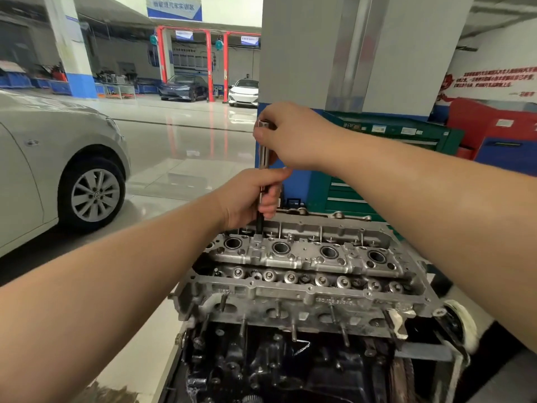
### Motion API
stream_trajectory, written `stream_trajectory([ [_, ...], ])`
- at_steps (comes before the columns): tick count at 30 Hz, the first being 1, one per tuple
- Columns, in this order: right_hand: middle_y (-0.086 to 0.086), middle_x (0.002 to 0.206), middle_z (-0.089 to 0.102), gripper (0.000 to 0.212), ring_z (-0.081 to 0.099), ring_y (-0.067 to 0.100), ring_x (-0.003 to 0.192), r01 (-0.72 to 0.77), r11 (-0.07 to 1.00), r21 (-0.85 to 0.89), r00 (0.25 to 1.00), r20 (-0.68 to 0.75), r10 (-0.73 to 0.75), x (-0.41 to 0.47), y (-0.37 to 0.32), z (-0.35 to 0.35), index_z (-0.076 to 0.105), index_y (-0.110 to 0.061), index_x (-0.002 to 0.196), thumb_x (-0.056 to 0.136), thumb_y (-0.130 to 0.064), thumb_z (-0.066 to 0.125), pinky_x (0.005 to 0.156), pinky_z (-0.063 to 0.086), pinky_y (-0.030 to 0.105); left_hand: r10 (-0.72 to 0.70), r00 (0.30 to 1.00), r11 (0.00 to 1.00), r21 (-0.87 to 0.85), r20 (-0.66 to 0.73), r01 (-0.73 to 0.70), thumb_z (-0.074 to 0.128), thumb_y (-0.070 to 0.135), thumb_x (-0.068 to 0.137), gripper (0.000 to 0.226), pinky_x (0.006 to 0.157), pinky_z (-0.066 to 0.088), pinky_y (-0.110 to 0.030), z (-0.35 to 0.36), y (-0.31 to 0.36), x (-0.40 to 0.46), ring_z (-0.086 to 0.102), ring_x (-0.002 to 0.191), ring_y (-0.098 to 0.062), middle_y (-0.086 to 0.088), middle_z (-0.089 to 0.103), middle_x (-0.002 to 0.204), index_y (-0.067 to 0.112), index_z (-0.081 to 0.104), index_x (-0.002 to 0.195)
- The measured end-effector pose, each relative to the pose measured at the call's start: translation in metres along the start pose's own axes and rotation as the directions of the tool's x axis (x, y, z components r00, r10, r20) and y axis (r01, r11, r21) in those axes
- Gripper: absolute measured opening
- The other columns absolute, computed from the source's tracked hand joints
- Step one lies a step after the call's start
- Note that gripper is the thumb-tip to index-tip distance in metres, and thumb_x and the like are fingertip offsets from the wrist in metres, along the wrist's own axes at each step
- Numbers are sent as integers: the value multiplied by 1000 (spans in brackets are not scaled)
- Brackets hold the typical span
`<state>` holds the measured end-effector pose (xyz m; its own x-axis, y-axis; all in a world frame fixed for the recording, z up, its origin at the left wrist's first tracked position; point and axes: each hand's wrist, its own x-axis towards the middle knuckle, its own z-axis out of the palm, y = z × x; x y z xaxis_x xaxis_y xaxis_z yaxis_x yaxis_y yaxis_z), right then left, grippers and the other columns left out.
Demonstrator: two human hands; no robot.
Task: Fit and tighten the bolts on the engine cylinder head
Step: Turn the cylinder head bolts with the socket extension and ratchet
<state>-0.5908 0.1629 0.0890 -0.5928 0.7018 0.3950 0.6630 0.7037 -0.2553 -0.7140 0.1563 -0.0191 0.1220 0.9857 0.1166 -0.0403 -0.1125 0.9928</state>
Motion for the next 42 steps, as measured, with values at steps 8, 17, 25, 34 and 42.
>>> stream_trajectory([
  [8, -2, 72, 58, 31, 57, 13, 67, -92, 995, 36, 985, -145, 97, 2, -1, 13, 57, -17, 77, 101, -37, 59, 55, 39, 27, 136, 673, 987, 38, -727, -158, 56, 38, 95, 18, 60, 38, -33, 65, -23, -1, 53, 62, -14, 4, 61, 74, 23, 60, 86],
  [17, -12, 102, 73, 43, 66, 6, 88, -97, 955, 281, 980, -139, 140, -24, 47, -6, 70, -25, 116, 101, -59, 48, 78, 51, 31, 58, 962, 998, 5, -268, -59, 65, 23, 92, 42, 54, 24, -31, 14, -14, 9, 23, 45, -19, -2, 30, 49, 21, 39, 59],
  [25, 8, 138, 65, 43, 61, 29, 123, -645, 709, -286, 730, 45, 682, -145, 254, -19, 62, -16, 136, 99, -36, 65, 101, 45, 33, -9, 999, 995, 101, 35, 5, 59, 31, 101, 47, 62, 41, -34, 1, 5, 2, 39, 54, -22, -4, 42, 54, 16, 45, 59],
  [34, 2, 145, 50, 62, 45, 31, 133, -632, 568, -527, 687, -43, 725, -221, 310, 10, 47, -33, 144, 90, -60, 59, 105, 44, 48, 525, 573, 851, 371, -629, -372, 73, 46, 77, 45, 82, 50, -19, 25, 26, 3, 61, 88, 2, 12, 64, 106, 34, 52, 115],
  [42, 11, 136, 56, 55, 52, 38, 126, -795, 430, -429, 546, -196, 814, -249, 329, 6, 47, -22, 135, 92, -55, 56, 104, 44, 50, 973, 220, 103, 716, 73, -690, 64, 22, 92, 32, 104, 39, -47, 102, 2, -41, 50, 116, -32, 5, 49, 118, 30, 50, 120],
])
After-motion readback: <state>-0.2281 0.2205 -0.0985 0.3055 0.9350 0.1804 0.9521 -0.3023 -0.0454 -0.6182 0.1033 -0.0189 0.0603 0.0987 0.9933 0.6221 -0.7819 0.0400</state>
